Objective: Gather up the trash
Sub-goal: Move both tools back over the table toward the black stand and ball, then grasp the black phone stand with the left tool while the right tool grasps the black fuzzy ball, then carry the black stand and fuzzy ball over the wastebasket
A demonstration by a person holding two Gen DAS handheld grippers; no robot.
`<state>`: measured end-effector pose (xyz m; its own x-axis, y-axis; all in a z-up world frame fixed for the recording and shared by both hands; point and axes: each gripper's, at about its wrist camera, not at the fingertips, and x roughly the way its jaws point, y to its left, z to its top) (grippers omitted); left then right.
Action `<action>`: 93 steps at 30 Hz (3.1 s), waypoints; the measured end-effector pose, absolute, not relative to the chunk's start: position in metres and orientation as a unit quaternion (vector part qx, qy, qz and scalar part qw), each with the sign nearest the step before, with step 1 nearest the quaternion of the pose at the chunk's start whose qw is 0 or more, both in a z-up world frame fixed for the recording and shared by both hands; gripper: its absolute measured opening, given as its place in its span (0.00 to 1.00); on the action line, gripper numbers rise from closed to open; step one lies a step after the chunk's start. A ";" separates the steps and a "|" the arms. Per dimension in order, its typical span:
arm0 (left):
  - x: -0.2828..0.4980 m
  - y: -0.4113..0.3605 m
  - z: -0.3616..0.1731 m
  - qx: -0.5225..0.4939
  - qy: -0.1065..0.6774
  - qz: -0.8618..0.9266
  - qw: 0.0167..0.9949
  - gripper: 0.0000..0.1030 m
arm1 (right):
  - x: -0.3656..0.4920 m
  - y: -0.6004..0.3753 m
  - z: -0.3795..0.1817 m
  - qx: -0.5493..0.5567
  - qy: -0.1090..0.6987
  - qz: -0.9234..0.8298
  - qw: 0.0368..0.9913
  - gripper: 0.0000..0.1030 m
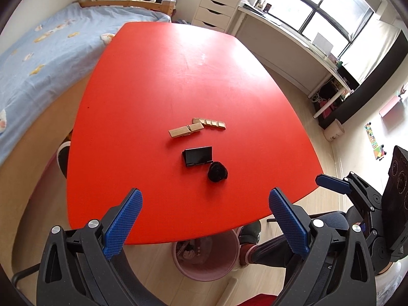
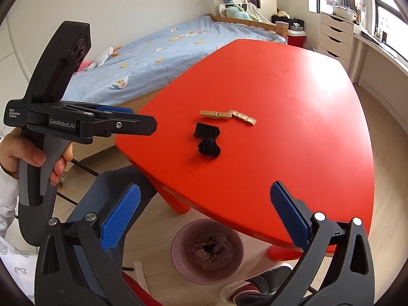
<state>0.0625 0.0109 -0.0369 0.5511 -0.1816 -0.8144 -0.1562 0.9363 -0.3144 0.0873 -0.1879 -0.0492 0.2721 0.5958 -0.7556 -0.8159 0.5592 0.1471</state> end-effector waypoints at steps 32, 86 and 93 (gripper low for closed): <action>0.153 0.000 -0.096 -0.171 0.554 0.084 0.810 0.79 | 0.132 -0.144 -0.088 -0.142 0.428 0.464 0.762 0.97; 0.105 -0.004 -0.069 -0.129 0.504 0.040 0.853 0.40 | 0.127 -0.152 -0.087 -0.162 0.430 0.420 0.783 0.24; 0.083 -0.016 -0.050 -0.105 0.487 0.011 0.867 0.40 | 0.117 -0.174 -0.068 -0.157 0.421 0.416 0.791 0.24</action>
<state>0.0828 -0.0164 -0.0501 0.5261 -0.0827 -0.8464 -0.1213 0.9778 -0.1709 0.1167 -0.1737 -0.0680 0.2996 0.5247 -0.7968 -0.7897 0.6050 0.1014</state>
